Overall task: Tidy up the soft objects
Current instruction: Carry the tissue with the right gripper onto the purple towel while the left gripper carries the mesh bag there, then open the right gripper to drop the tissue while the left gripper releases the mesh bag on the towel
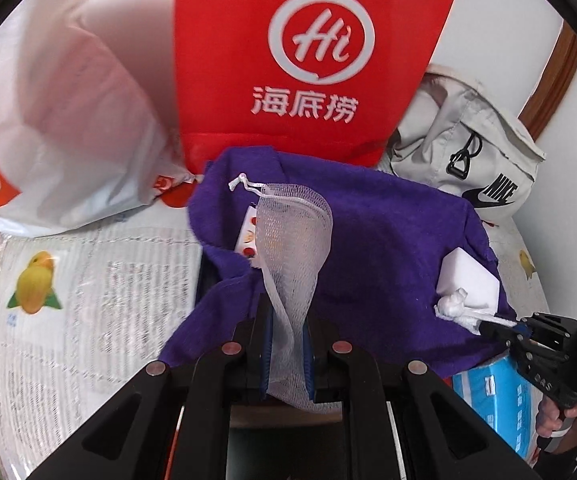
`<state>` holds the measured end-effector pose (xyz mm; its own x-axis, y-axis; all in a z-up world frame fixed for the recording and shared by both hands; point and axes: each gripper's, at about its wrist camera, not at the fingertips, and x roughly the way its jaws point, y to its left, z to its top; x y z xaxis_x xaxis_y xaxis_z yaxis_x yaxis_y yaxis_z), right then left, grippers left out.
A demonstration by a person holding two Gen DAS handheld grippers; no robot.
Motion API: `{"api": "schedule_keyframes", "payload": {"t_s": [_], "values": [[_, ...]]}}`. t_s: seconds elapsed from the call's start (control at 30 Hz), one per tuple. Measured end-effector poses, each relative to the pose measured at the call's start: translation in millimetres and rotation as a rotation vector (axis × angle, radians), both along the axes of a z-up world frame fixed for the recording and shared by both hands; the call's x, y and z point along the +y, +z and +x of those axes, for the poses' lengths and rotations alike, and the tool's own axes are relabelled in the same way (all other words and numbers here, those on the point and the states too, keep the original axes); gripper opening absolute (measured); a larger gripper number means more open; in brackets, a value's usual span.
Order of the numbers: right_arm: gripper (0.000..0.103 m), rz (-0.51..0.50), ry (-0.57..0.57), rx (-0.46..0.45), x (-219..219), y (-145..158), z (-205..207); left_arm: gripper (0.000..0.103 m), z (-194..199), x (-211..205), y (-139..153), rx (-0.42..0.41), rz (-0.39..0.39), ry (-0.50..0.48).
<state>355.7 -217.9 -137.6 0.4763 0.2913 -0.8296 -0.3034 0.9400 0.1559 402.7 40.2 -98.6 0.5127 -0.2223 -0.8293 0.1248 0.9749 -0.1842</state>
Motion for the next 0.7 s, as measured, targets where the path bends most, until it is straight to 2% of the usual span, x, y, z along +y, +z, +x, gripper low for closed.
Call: {"api": "schedule_keyframes", "payload": {"t_s": [0.07,0.13,0.5,0.57,0.6,0.67,0.7], "values": [[0.039,0.029,0.008,-0.007,-2.5,2.8,-2.5,0.013,7.5,-2.9,-4.4,0.015,-0.006,-0.006],[0.049,0.041,0.010,-0.031,-4.0,7.1,-7.2,0.013,13.8,-4.9,-9.0,0.035,-0.010,-0.007],[0.049,0.067,-0.001,-0.066,-8.7,17.3,-15.6,0.013,25.5,-17.5,-32.6,0.110,0.023,-0.010],[0.050,0.071,-0.002,-0.067,-9.1,18.4,-17.2,0.018,25.7,-19.0,-34.4,0.115,0.021,-0.018],[0.050,0.071,-0.003,-0.068,-9.0,18.8,-18.1,0.027,26.9,-21.1,-35.7,0.119,0.025,-0.018],[0.050,0.069,-0.008,-0.072,-10.2,20.5,-20.2,0.035,26.0,-24.3,-35.8,0.116,0.039,-0.021],[0.050,0.070,-0.009,-0.073,-9.8,20.6,-20.2,0.046,24.9,-25.6,-35.1,0.111,0.038,-0.026]]}}
